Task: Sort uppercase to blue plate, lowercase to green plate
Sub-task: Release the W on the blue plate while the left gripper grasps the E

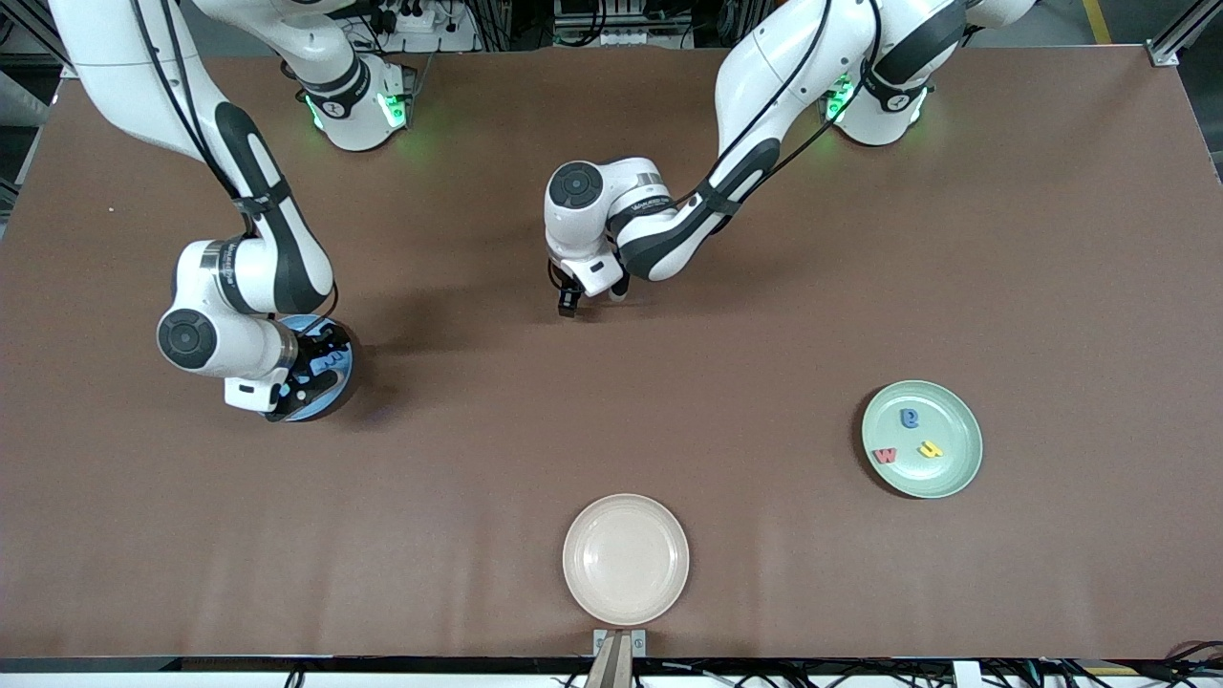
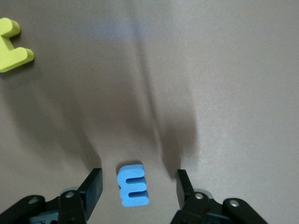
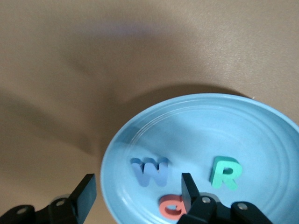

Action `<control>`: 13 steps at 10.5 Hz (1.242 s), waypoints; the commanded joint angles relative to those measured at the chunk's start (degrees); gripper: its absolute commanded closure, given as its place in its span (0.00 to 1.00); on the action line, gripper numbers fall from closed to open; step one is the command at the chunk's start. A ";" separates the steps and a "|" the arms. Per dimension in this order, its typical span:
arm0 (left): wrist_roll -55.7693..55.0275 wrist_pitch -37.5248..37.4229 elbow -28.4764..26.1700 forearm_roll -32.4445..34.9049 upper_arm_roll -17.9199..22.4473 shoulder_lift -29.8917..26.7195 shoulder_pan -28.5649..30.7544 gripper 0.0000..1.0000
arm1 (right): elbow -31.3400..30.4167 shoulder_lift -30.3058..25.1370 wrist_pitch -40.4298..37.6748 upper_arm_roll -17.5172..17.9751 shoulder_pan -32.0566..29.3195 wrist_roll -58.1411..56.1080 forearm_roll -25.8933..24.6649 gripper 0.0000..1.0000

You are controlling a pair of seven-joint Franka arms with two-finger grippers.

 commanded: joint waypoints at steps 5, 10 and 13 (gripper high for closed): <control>-0.24 0.68 1.36 -0.61 0.63 1.49 -0.85 0.48 | 1.90 -0.52 -3.15 2.52 0.65 7.93 1.79 0.17; 7.99 0.25 2.06 -0.52 0.98 -1.12 1.41 1.00 | 2.42 -0.44 -6.22 3.66 0.65 9.94 6.10 0.17; 23.16 -11.41 5.04 -3.05 -1.82 -4.12 8.78 1.00 | 2.33 -0.79 -6.22 6.38 0.65 15.12 6.10 0.17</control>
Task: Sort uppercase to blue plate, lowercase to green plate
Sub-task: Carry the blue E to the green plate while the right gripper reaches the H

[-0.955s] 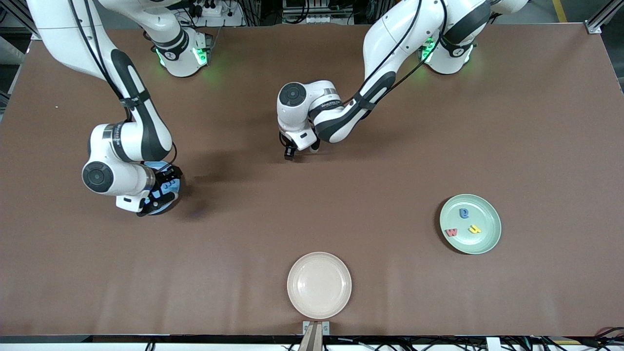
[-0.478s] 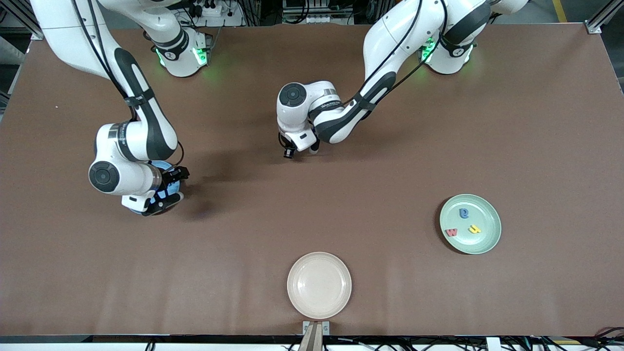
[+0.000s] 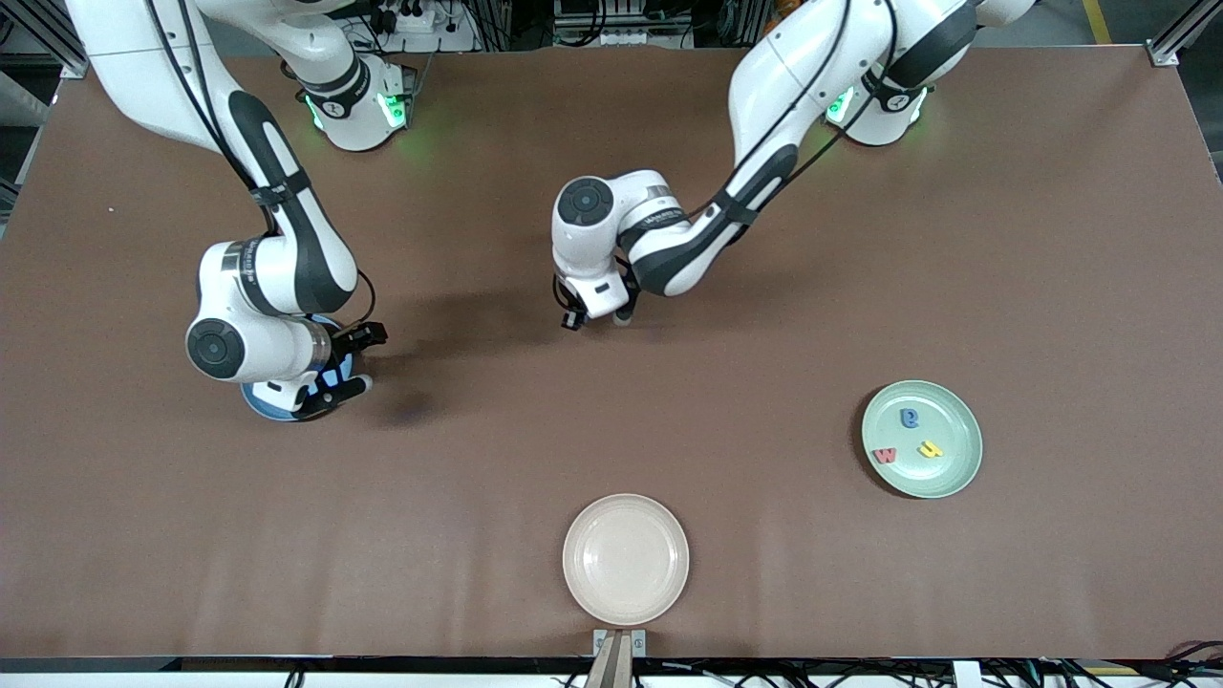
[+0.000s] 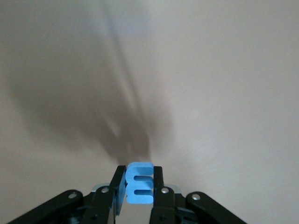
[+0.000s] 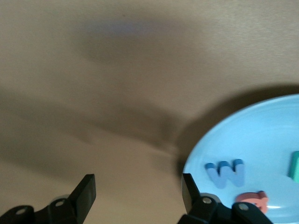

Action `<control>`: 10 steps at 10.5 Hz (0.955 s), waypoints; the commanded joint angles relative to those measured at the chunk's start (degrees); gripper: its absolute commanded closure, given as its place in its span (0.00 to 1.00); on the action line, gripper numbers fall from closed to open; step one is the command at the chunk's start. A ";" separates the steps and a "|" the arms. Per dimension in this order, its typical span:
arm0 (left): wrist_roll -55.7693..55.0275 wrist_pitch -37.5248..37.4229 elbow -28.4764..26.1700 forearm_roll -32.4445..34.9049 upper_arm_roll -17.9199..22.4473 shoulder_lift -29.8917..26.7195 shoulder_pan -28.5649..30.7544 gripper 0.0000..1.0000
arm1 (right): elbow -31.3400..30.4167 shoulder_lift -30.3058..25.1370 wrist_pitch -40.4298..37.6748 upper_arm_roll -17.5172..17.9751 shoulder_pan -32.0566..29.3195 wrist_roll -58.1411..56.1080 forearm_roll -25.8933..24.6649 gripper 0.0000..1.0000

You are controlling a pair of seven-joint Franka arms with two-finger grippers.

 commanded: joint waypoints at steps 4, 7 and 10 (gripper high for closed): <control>30.45 -10.51 0.64 -4.22 -6.63 -6.01 18.96 1.00 | 0.18 -3.15 0.22 10.72 0.71 20.06 1.05 0.16; 53.20 -15.95 0.11 -3.86 -7.09 -8.82 26.96 1.00 | -0.17 -2.72 8.55 16.45 4.90 32.37 0.52 0.07; 79.12 -24.39 -1.29 -3.78 -7.09 -11.29 37.07 1.00 | 0.09 -1.14 17.25 17.08 13.70 41.74 0.08 0.07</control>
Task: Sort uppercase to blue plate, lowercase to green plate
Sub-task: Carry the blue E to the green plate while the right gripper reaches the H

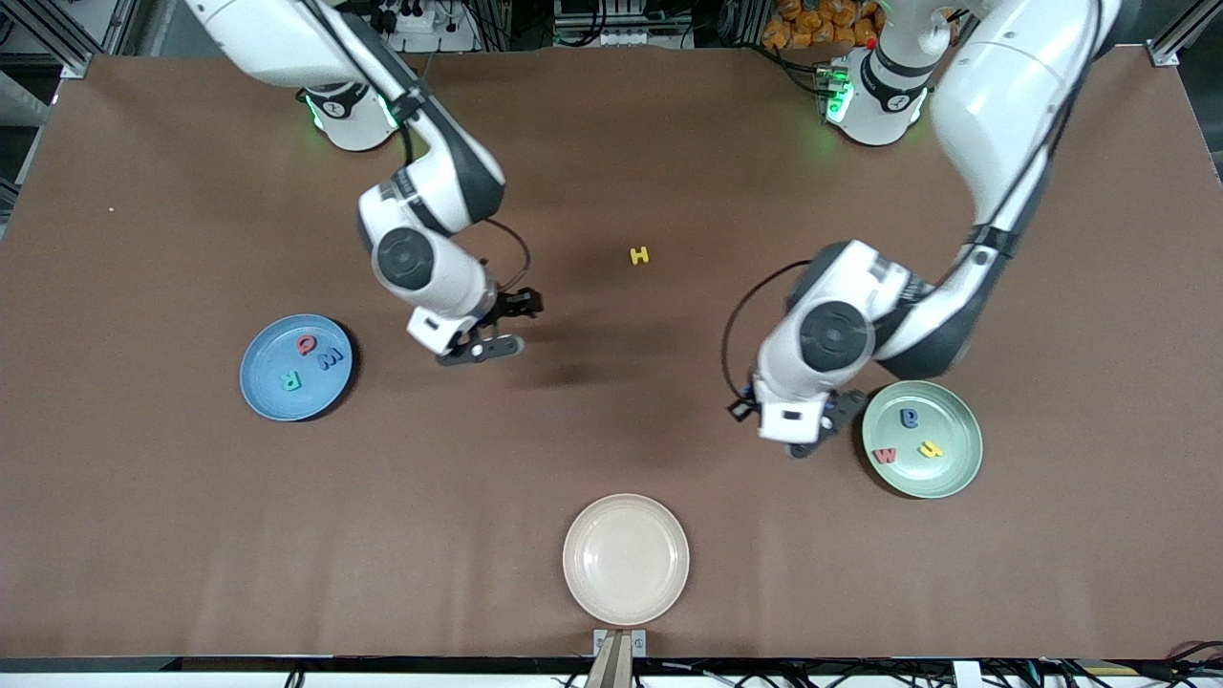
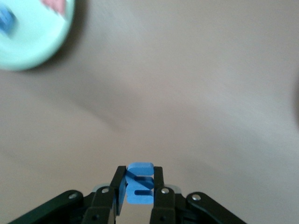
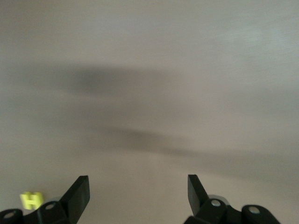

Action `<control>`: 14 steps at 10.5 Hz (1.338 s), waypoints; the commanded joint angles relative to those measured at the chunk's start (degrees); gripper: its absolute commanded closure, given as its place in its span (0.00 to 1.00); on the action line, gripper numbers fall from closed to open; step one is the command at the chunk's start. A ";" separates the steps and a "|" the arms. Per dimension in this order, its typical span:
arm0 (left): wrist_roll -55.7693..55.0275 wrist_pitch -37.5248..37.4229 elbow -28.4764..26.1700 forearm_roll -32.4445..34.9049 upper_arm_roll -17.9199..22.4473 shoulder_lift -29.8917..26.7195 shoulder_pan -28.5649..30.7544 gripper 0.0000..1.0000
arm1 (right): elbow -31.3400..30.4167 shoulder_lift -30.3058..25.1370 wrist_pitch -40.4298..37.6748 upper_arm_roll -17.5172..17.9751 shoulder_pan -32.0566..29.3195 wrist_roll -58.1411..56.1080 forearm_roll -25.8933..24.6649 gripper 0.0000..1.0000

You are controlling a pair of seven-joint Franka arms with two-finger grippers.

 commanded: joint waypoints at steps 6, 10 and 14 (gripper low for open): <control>27.42 -2.13 -7.21 4.82 -0.38 -0.68 17.82 1.00 | 0.59 8.13 14.23 -0.22 17.16 25.29 -15.37 0.06; 35.12 4.63 -9.87 6.77 -0.29 2.13 22.92 1.00 | 4.64 12.54 14.33 -0.13 22.19 33.69 -19.45 0.06; 41.39 7.46 -9.17 7.04 2.52 3.20 22.32 0.60 | 4.64 13.86 14.25 -0.31 23.51 34.84 -21.55 0.14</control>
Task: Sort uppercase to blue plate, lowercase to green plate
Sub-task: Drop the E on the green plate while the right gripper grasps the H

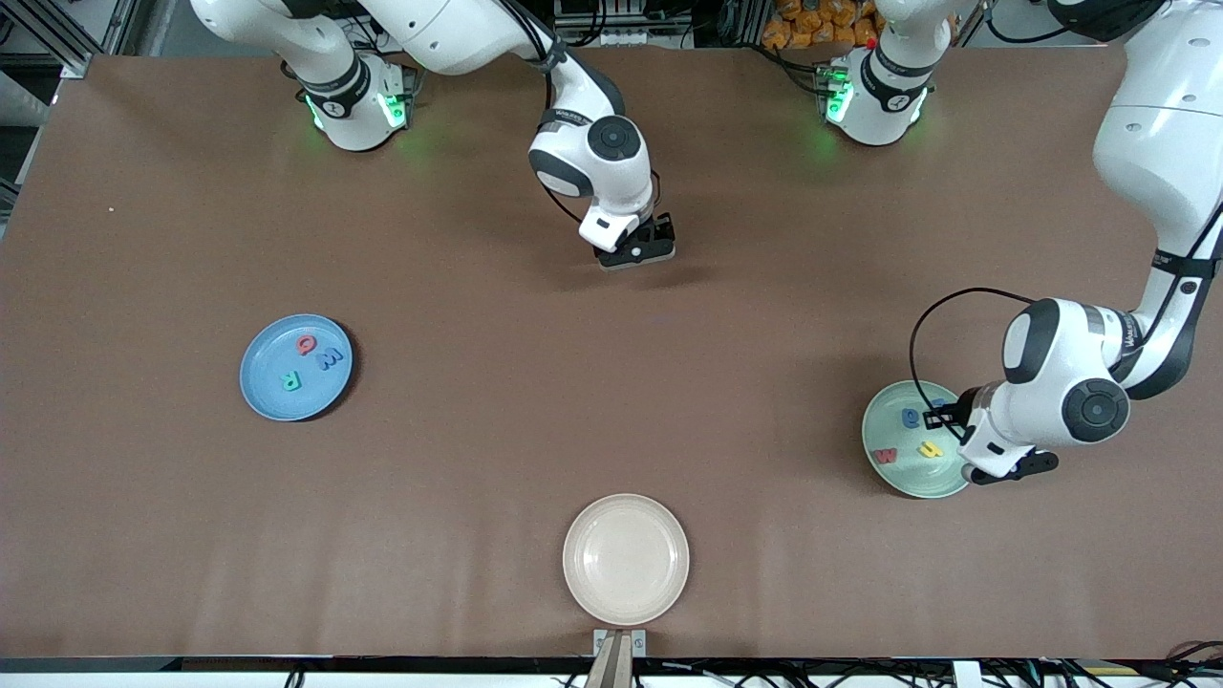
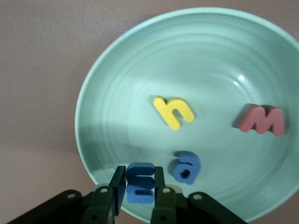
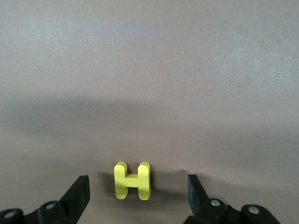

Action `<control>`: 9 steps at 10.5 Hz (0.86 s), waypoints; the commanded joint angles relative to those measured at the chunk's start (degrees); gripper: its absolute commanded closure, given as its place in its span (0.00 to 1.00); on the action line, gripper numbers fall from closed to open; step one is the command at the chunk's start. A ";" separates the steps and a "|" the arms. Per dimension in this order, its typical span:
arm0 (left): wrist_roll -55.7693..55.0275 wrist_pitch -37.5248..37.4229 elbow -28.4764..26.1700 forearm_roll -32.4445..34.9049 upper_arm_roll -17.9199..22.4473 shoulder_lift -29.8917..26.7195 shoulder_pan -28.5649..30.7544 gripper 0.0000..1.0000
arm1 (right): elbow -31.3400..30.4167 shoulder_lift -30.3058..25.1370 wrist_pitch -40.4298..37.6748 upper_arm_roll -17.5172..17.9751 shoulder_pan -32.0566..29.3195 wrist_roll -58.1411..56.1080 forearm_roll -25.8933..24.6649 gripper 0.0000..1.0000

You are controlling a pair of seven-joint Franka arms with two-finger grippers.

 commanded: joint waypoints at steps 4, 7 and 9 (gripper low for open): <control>0.72 -0.18 1.94 1.46 -0.61 -2.08 -1.36 0.14 | 1.44 1.77 -0.30 -0.36 0.58 3.57 -3.31 0.24; 4.74 -0.45 1.95 1.46 -1.67 -6.64 -1.18 0.00 | 2.14 2.82 -0.30 -0.45 0.58 3.65 -3.22 0.28; 9.31 -3.94 1.95 1.46 -2.19 -11.99 -1.18 0.00 | 3.63 3.88 -0.30 -0.62 0.58 4.00 -3.13 0.32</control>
